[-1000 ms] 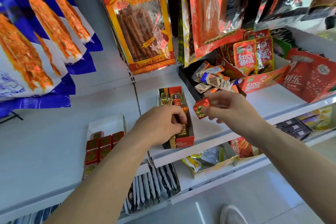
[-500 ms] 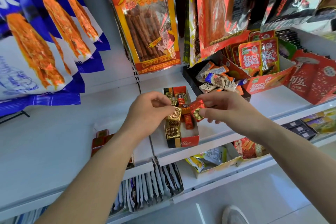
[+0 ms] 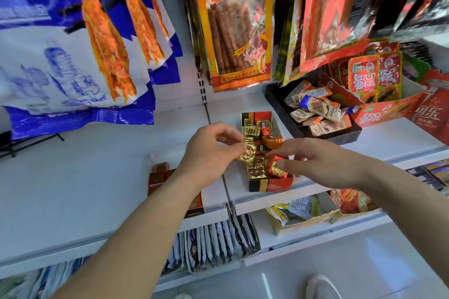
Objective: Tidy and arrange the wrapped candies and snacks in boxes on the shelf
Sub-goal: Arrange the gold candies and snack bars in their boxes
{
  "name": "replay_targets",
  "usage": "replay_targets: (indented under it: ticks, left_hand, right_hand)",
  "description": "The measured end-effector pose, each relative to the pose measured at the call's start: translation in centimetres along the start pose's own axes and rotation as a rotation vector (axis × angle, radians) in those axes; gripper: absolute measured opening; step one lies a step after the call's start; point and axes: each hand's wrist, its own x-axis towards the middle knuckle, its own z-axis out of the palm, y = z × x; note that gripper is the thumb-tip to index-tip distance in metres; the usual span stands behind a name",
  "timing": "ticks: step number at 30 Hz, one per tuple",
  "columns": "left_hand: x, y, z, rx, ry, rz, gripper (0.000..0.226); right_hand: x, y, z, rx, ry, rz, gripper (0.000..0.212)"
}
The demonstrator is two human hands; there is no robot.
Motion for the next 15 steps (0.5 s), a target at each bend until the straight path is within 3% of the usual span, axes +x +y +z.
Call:
replay_targets:
  ticks: [6,10,15]
  left_hand:
    - [-0.08,-0.15,-0.01,0.019,0.000,0.032,0.010]
    - [-0.20,0.13,0.09,0.028,-0.006,0.046,0.010]
    - [-0.25,0.08,0.09,0.038,-0.008,0.062,0.011]
  right_hand:
    - [0.00,0.00,-0.22,-0.130,0.034,-0.042,0.024]
    - [0.07,-0.15,-0.23,-0.275,0.044,-0.054,0.028]
    - [0.19,0.51,0.02,-0.190,0.163,-0.075,0.019]
